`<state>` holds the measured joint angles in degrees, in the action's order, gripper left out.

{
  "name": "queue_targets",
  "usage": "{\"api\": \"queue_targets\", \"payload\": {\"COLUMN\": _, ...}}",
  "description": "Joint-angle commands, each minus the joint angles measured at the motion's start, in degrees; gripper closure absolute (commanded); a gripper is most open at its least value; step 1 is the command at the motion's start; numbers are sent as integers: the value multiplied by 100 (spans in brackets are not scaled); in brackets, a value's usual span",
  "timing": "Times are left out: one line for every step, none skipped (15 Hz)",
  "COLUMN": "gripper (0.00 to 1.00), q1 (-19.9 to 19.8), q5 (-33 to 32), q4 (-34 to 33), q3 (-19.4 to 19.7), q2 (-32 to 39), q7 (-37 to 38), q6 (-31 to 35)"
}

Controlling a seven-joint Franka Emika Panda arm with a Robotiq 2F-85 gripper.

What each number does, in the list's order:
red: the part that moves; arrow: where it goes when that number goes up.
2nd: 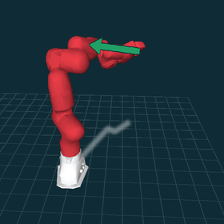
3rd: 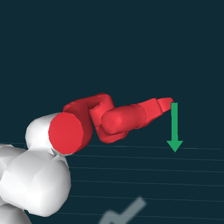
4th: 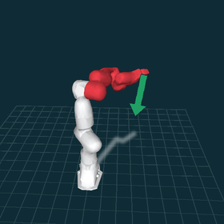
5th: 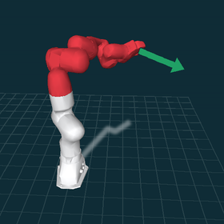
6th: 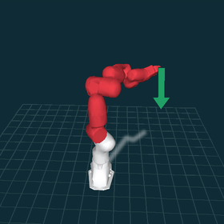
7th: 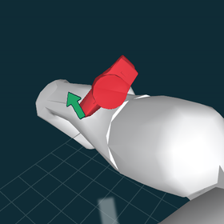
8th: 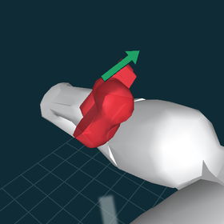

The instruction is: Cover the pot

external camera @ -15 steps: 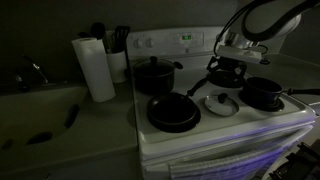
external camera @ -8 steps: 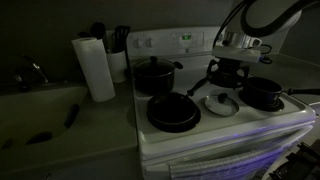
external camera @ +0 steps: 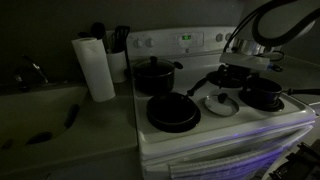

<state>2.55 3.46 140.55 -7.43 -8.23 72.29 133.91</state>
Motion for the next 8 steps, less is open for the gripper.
{"api": "queue_targets", "payload": {"gripper": 0, "q1": -10, "q5": -306, "q4": 186, "q3": -48, "q2": 213, "q7": 218, "q6": 691}}
{"api": "queue_targets", "payload": {"gripper": 0, "q1": -12, "q5": -448, "q4": 158, "q3": -65, "q2": 288, "q7": 342, "q6": 772}}
{"api": "queue_targets", "payload": {"gripper": 0, "q1": -2, "q5": -591, "q4": 109, "q3": -66, "q2": 371, "q7": 424, "q6": 835}}
{"api": "queue_targets", "payload": {"gripper": 0, "q1": 14, "q5": -719, "q4": 64, "q3": -67, "q2": 429, "q7": 512, "q6": 886}}
{"api": "queue_targets", "payload": {"gripper": 0, "q1": 39, "q5": -784, "q4": 36, "q3": -62, "q2": 473, "q7": 567, "q6": 934}}
{"api": "queue_targets", "payload": {"gripper": 0, "q1": 73, "q5": -764, "q4": 3, "q3": -59, "q2": 508, "q7": 577, "q6": 957}}
{"api": "queue_targets", "payload": {"gripper": 0, "q1": 114, "q5": -744, "q4": -10, "q3": -78, "q2": 548, "q7": 600, "q6": 1007}}
{"api": "queue_targets", "payload": {"gripper": 0, "q1": 147, "q5": -726, "q4": -42, "q3": -90, "q2": 574, "q7": 633, "q6": 1011}}
